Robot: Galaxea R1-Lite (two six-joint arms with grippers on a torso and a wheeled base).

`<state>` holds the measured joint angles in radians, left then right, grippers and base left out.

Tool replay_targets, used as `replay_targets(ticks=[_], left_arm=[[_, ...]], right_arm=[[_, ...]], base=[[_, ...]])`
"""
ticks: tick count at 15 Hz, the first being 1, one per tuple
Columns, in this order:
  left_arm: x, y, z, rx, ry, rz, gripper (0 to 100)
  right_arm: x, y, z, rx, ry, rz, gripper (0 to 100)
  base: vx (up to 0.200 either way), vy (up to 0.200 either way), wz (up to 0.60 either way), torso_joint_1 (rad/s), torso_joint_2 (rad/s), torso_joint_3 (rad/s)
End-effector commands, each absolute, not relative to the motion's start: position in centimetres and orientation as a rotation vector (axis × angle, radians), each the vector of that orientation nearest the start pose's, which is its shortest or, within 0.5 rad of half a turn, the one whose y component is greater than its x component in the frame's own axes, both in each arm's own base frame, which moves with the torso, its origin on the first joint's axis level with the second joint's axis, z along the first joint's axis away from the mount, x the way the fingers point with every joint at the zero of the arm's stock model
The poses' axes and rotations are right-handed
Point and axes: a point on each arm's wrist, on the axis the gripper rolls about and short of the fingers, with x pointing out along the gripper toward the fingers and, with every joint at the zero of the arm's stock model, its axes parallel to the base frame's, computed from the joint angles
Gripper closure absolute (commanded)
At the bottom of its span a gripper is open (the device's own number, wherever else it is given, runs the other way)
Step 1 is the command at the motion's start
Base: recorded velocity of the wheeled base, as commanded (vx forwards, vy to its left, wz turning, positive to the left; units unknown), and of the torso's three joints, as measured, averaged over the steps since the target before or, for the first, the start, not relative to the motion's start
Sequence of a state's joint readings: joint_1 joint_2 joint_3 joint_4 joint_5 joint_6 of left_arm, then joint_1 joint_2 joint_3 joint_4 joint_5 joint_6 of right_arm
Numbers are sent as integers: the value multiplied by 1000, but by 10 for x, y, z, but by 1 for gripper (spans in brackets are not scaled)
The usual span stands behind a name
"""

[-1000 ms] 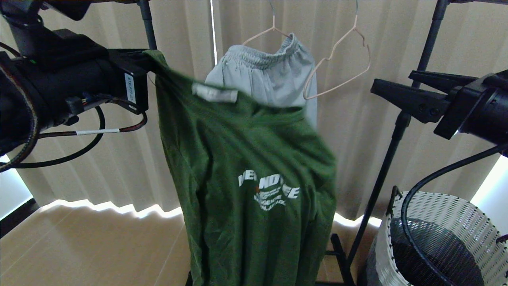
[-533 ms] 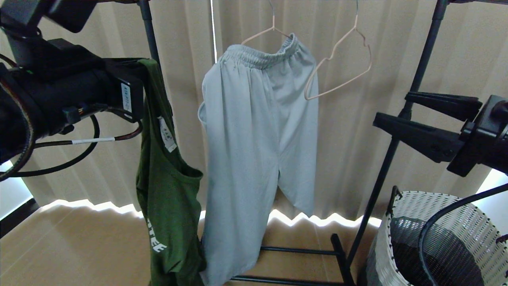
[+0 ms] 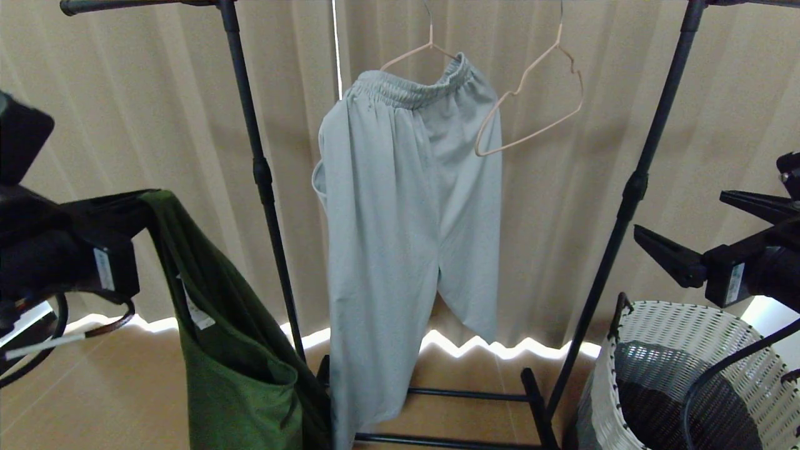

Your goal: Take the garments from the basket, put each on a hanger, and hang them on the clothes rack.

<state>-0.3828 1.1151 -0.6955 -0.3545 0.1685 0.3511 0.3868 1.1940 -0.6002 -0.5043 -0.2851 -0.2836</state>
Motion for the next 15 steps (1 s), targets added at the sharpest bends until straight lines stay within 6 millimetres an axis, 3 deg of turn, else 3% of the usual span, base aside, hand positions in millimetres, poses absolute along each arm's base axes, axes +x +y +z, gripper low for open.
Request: replay_targets(ticks=[1, 6, 9, 15], left_arm=[[127, -45, 248, 320, 25, -220, 100], [96, -34, 223, 151, 45, -258, 100], [97, -30, 223, 146, 45, -254, 100], [106, -20, 220, 146, 76, -139, 100]], right_arm=[[161, 56, 229, -315, 79, 86, 0], [146, 38, 230, -325, 58, 11, 0], [157, 22, 225, -321, 104, -98, 0], [164, 13, 223, -310, 110, -86, 0]], base=[[0, 0, 0, 0, 0, 0], [0, 0, 0, 0, 0, 0], [0, 0, 0, 0, 0, 0], [0, 0, 0, 0, 0, 0]])
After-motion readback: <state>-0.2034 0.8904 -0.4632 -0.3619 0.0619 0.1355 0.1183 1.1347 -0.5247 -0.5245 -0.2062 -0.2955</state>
